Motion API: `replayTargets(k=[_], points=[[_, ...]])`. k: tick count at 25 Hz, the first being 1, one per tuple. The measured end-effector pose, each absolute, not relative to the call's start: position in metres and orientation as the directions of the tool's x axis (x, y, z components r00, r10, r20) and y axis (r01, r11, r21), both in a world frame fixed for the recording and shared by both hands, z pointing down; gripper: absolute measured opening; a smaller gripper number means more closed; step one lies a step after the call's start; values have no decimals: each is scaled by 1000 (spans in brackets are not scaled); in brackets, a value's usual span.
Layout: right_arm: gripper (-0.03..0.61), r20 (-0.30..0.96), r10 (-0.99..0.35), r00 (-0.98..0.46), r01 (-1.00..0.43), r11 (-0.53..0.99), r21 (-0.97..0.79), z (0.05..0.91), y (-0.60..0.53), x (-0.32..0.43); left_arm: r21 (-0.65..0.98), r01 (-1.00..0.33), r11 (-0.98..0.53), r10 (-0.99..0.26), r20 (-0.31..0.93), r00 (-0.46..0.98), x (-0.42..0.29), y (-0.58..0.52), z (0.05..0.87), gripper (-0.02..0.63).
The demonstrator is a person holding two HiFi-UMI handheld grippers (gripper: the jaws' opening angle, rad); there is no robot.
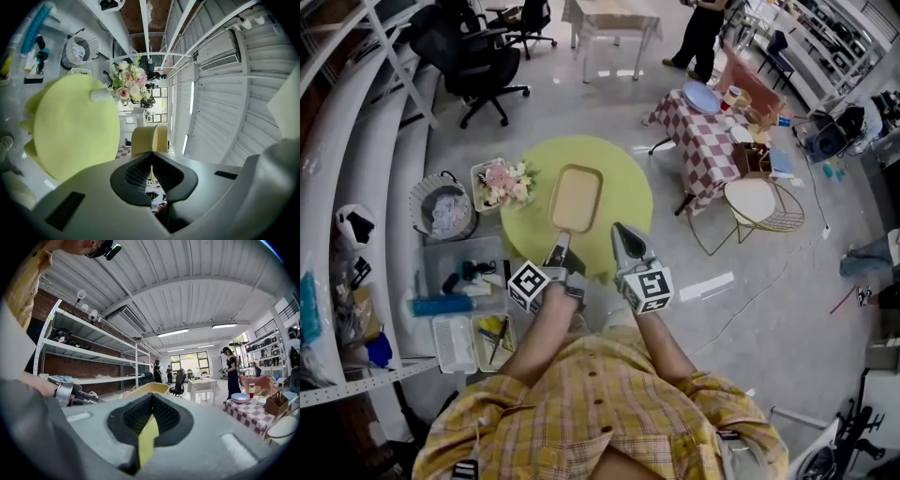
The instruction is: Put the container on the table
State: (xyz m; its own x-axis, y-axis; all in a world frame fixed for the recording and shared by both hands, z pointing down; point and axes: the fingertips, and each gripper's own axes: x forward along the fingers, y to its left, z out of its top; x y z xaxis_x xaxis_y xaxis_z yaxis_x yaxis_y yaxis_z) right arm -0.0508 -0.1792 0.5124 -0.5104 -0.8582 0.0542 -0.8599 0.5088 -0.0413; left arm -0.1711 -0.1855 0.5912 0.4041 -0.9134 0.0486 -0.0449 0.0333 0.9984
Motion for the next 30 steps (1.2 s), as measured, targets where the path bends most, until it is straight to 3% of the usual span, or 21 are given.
replayTargets(k=[30], points=[[-3,121,-802,-585,-811,580,-76,553,-210,-29,991,-72,111,-932,129,338,-149,-230,641,18]])
